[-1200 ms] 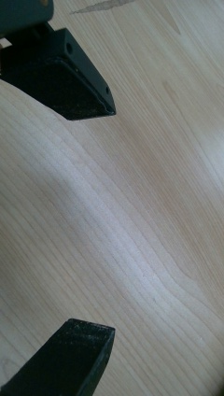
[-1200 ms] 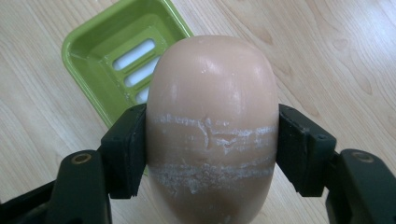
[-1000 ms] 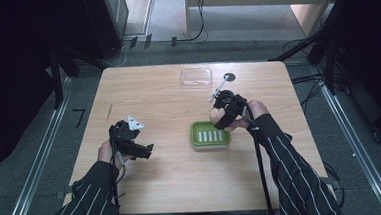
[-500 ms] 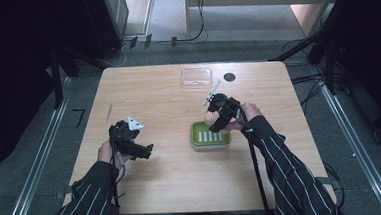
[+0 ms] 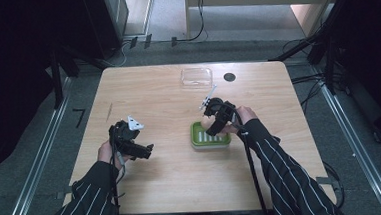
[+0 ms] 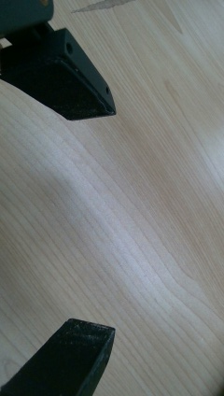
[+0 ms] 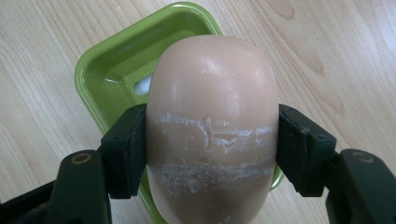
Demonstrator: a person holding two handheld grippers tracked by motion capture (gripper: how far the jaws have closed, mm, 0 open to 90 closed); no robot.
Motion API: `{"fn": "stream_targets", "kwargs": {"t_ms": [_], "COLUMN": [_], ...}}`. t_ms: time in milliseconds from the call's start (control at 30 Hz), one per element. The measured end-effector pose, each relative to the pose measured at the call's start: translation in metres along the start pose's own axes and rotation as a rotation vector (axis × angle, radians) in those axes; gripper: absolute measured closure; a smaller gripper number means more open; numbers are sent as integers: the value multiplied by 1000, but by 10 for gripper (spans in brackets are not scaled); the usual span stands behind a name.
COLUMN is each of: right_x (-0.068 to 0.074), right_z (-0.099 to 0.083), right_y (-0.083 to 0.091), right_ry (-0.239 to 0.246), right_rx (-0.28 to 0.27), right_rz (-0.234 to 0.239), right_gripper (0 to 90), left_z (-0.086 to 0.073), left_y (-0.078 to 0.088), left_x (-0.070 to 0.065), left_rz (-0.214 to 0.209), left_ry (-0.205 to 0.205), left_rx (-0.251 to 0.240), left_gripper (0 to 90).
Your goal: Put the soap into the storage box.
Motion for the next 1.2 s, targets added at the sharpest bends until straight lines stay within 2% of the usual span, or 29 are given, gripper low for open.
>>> {"fn": "stream_targets", "kwargs": {"t_ms": [500, 1200], "right_x": [2, 2], "right_z": [0, 0], "right_y": [-15, -21], "right_ry": [9, 16], "right_rx": [20, 25], "right_rz": [-5, 6], "right_gripper": [337, 336], "left_z": [0, 0], "left_y": [0, 0], "left_x": [0, 0], "left_rz": [-1, 0], "left_ry": [-2, -1], "left_rx": [1, 3], "left_gripper": [0, 0]}}
Point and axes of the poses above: each handheld gripper's, and its own axes: y roughly backward along the jaws, z roughly out of its top, x roughly to its left, the point moved 4 cm from there along -y, roughly forward along the jaws, and after that the axes turned 7 degrees about z, right-handed, at the moved point
